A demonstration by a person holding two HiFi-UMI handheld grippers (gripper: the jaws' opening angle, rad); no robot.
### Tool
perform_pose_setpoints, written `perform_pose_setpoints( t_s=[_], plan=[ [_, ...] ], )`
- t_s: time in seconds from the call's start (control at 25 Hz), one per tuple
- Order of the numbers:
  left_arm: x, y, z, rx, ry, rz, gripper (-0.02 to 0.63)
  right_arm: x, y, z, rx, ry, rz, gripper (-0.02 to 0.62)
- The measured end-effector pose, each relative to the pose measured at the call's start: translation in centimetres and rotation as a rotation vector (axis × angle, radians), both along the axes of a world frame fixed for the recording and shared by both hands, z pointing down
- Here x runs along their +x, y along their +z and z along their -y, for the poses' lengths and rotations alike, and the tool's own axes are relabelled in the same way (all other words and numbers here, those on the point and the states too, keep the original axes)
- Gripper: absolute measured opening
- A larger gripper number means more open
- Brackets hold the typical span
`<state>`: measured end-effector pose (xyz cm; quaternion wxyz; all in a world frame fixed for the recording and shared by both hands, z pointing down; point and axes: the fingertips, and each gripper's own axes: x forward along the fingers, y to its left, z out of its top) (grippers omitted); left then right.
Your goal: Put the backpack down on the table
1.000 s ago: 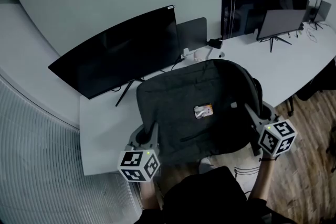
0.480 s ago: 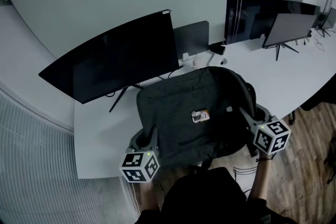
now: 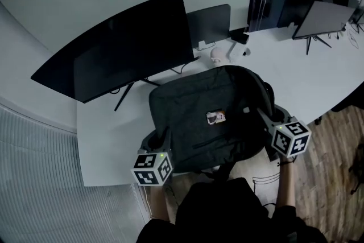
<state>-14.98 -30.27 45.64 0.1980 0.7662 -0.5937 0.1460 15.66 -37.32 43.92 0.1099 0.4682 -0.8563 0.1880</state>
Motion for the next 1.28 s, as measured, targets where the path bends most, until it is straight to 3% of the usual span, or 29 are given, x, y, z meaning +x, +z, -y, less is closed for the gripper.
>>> perform_pose_setpoints(
  t_s=[0.72, 1.28],
  plan=[
    [-0.8, 6.1, 3.1, -0.139, 0.014, -0.043, 0.048, -0.4, 5.8, 3.1, -0.151, 0.005, -0.056, 0.112],
    [-1.7, 8.8, 4.1, -0.244, -0.021, -0.082, 0.115, 0.5, 8.7, 4.1, -0.248, 0.021, -0.066, 0.123]
  ],
)
